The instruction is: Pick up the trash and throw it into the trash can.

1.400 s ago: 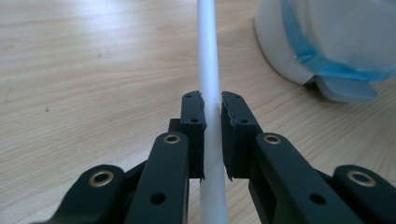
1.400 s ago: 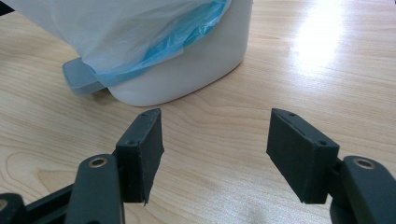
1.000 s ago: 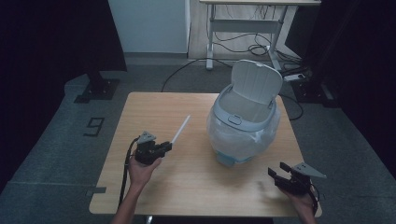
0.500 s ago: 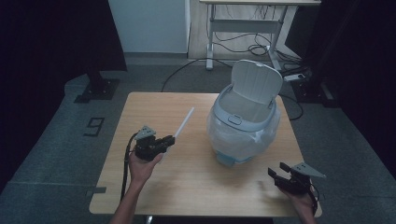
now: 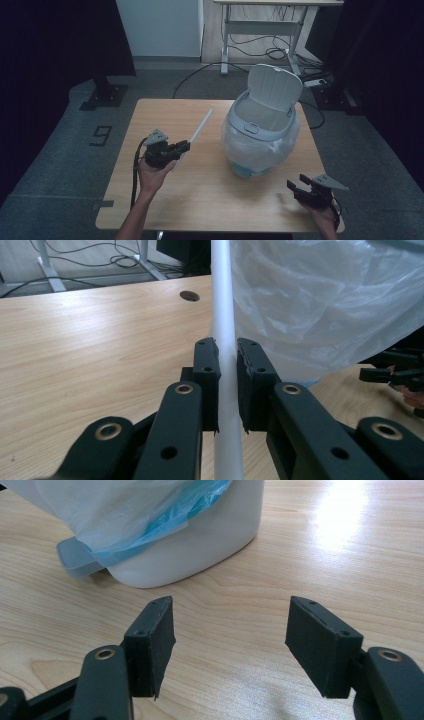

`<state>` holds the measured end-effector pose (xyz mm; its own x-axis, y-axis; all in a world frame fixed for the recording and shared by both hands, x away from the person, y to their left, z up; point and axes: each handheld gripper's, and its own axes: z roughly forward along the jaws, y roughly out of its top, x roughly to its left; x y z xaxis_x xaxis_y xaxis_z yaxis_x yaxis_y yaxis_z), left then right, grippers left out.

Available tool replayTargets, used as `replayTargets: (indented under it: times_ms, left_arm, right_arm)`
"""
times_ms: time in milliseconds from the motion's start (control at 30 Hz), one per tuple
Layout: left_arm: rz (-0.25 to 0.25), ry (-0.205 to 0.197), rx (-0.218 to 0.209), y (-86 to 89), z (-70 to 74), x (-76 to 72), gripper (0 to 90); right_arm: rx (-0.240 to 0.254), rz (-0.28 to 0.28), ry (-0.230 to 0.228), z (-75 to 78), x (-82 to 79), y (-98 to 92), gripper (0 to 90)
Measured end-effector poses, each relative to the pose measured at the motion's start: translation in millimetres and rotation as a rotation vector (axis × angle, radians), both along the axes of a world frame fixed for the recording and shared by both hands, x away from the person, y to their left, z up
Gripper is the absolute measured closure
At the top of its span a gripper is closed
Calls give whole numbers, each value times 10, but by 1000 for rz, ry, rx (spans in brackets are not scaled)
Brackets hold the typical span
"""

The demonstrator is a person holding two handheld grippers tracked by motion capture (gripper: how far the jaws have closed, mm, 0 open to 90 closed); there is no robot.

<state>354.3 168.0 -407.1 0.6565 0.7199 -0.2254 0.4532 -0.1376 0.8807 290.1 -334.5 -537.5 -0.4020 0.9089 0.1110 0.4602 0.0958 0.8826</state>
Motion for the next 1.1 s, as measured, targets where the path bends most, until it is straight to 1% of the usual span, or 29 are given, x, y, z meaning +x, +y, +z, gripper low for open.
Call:
replayTargets:
  times_ms: [333, 600, 733, 967, 1100]
  left_arm:
    - [-13, -22, -5, -40, 142, -11, 802]
    - [-26, -34, -17, -76, 239, -14, 802]
    - [-31, -39, -13, -93, 277, -9, 802]
    - [-36, -49, -18, -125, 356, 8, 801]
    - [-44, -54, -28, -156, 416, 26, 801]
  right_arm:
    - [0, -3, 6, -14, 6, -7, 354]
    - [-1, -8, 10, -23, 8, -15, 354]
    - [-3, -7, 14, -29, 12, -13, 354]
    - [-4, -7, 20, -39, 17, -17, 354]
    - [-5, -8, 22, -41, 19, -19, 354]
